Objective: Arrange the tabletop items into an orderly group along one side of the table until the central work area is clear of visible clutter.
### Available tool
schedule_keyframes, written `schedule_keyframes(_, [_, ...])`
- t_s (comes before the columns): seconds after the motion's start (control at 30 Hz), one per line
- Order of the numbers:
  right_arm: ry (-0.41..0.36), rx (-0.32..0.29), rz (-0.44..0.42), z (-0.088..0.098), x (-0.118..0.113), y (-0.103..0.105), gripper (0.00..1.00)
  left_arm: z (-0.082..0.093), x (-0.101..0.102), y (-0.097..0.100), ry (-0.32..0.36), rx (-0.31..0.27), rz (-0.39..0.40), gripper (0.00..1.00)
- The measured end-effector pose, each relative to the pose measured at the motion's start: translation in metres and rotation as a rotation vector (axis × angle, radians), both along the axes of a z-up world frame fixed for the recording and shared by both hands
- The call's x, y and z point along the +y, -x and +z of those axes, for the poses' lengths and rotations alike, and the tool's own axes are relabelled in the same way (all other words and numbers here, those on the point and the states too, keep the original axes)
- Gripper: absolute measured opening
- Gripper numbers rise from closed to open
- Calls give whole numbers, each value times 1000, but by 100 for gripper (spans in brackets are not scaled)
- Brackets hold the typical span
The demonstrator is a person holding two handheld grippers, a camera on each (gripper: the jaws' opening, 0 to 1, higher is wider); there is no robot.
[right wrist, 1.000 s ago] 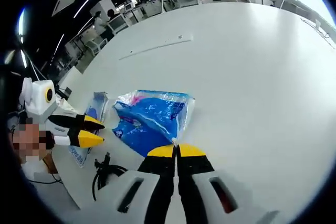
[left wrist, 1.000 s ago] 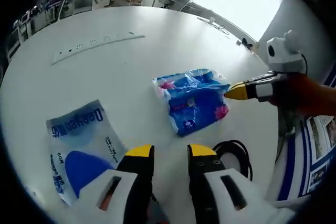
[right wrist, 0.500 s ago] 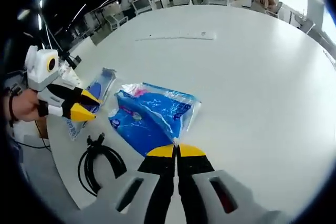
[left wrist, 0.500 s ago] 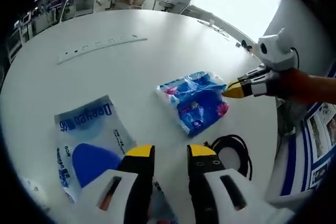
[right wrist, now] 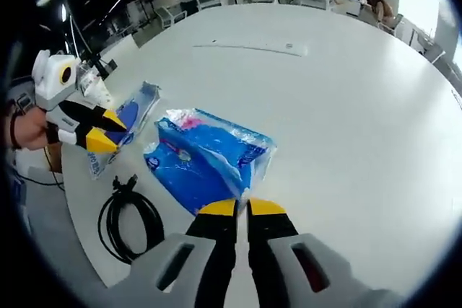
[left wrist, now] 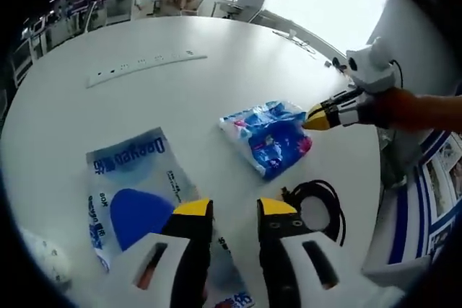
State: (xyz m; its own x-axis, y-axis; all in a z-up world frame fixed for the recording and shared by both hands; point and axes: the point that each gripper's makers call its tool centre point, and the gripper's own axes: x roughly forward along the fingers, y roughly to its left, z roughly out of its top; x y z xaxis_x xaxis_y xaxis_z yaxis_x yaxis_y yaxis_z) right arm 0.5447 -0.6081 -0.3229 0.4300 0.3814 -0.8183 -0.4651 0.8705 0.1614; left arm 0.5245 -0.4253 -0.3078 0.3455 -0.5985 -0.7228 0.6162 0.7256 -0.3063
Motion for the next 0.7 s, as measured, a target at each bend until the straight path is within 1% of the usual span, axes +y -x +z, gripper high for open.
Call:
schedule_keyframes(0.13, [10,3,-6,0,-3,0,4,4,3,4,6,-5,6,22])
schedule_keyframes(0.23, [18,4,-9,2,-4,0,7,5,4,7,10,-6,11,22])
schedule_keyframes(0.4, [22,4,-14,4,-5,1,8,4,8,14,14,-7,12,22])
schedule_keyframes(0.53, [14,0,-34,9,-5,-1,9,6,12,18,25,-9,25,22])
schedule_keyframes(0.7, [27,-12,-36,16,-4,-3,10,8,19,24,28,-13,33,22])
